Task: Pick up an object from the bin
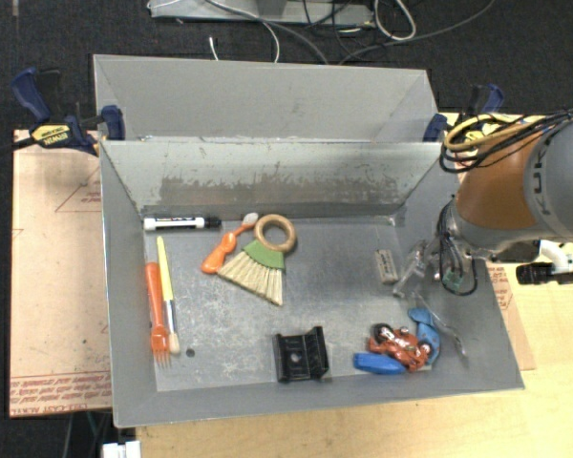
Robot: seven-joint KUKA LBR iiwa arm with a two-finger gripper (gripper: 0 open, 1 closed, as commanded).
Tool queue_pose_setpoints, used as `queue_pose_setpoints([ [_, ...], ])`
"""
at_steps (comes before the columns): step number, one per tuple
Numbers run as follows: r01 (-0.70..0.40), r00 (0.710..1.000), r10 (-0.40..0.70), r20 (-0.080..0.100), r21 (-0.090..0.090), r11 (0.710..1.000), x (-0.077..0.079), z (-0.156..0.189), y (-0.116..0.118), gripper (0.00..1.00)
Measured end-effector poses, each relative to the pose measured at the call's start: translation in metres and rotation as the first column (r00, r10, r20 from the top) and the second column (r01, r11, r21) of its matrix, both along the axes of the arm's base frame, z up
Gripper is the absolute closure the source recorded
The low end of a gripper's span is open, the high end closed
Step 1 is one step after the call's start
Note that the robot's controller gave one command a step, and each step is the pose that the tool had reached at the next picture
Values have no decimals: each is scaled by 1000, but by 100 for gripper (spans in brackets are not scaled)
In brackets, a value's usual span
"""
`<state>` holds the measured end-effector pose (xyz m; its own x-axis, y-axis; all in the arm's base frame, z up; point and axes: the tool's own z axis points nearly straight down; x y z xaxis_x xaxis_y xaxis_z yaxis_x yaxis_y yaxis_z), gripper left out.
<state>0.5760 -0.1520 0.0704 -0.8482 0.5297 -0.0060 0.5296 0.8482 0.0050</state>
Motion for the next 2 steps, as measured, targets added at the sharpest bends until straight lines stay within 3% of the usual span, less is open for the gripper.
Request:
queue_pose_setpoints([
  [2,-2,1000,2,-7,2,1000,-2,38,1,100],
])
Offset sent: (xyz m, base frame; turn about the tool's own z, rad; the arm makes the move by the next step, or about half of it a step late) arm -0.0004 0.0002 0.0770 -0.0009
